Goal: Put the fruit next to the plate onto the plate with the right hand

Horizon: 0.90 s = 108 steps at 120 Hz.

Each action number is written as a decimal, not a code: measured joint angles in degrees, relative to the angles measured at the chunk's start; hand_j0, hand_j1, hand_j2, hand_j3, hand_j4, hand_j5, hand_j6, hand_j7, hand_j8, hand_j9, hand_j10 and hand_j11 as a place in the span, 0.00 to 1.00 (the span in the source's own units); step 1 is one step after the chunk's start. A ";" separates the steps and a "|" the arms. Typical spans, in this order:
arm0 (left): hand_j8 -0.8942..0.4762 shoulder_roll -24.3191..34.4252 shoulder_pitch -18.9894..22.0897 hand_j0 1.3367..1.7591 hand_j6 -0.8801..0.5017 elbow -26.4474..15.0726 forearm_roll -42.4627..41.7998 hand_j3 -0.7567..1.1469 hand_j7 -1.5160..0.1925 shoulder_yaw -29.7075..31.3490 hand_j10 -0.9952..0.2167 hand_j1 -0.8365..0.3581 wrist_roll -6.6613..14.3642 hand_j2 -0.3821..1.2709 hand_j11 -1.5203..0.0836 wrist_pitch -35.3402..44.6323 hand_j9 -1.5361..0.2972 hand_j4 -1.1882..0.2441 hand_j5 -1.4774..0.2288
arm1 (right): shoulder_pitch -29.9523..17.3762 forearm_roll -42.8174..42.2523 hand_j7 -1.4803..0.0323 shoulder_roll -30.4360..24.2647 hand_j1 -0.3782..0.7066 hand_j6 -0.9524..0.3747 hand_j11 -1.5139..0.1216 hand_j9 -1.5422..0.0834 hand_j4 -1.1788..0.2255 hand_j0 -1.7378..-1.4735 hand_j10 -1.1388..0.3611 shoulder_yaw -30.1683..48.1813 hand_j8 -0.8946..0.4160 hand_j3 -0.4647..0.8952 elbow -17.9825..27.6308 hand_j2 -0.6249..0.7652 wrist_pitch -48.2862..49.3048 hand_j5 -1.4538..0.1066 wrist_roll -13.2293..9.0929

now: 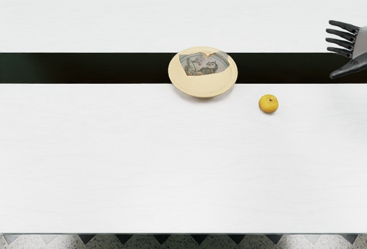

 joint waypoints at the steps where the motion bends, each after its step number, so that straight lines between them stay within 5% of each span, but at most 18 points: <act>1: 0.64 0.00 0.00 0.76 0.62 0.00 0.00 0.40 0.87 0.00 0.81 0.97 0.00 0.23 0.93 0.01 0.82 0.82 0.85 | -0.02 0.00 0.98 0.00 0.03 0.72 0.93 0.95 0.84 0.30 0.76 0.01 0.68 0.34 0.00 0.45 0.00 0.93 0.00; 33: 0.64 0.00 0.00 0.76 0.62 0.00 0.00 0.40 0.87 0.00 0.81 0.97 0.00 0.23 0.93 0.01 0.82 0.82 0.85 | -0.52 -0.35 0.98 3.05 0.03 0.72 0.93 0.95 0.84 0.30 0.76 -0.20 0.68 0.34 0.10 0.45 0.00 0.93 0.03; 61: 0.64 0.00 -0.01 0.76 0.62 0.01 0.00 0.40 0.87 0.00 0.81 0.97 0.00 0.23 0.93 0.01 0.82 0.82 0.85 | 2.39 -10.03 0.98 7.80 0.03 0.72 0.93 0.95 0.84 0.30 0.76 -0.33 0.68 0.34 0.78 0.45 0.00 0.93 0.00; 69: 0.64 0.00 -0.08 0.76 0.62 0.01 0.00 0.40 0.87 0.00 0.81 0.97 0.00 0.23 0.93 0.01 0.82 0.82 0.85 | 2.61 -14.39 0.98 7.58 0.03 0.72 0.93 0.95 0.84 0.30 0.76 -0.33 0.68 0.34 5.50 0.45 -0.25 0.93 0.00; 77: 0.64 0.00 -0.09 0.76 0.62 0.01 0.00 0.40 0.87 0.01 0.81 0.97 0.00 0.23 0.93 0.01 0.82 0.82 0.85 | 2.58 -19.72 0.98 3.43 0.03 0.72 0.93 0.95 0.84 0.30 0.76 -0.39 0.68 0.34 17.05 0.45 -7.36 0.93 -0.66; 91: 0.64 0.00 -0.03 0.76 0.62 0.01 0.00 0.40 0.87 0.00 0.81 0.97 0.00 0.23 0.93 0.01 0.82 0.82 0.85 | 2.22 -25.52 0.98 -4.59 0.03 0.72 0.93 0.95 0.84 0.30 0.76 -0.75 0.68 0.34 35.20 0.45 -24.51 0.93 -10.92; 99: 0.64 0.00 -0.08 0.76 0.62 0.00 -0.02 0.40 0.87 0.00 0.81 0.97 0.00 0.23 0.93 0.00 0.82 0.82 0.85 | 2.07 -30.18 0.98 -3.66 0.03 0.72 0.93 0.95 0.84 0.30 0.76 -3.23 0.68 0.34 40.12 0.45 -35.63 0.93 -17.52; 108: 0.64 0.00 -0.09 0.76 0.62 -0.01 -0.03 0.40 0.87 0.00 0.81 0.97 0.00 0.23 0.93 0.00 0.82 0.82 0.85 | 2.11 -34.06 0.98 -1.10 0.03 0.72 0.93 0.95 0.84 0.30 0.76 -6.48 0.68 0.34 42.88 0.45 -47.16 0.93 -21.64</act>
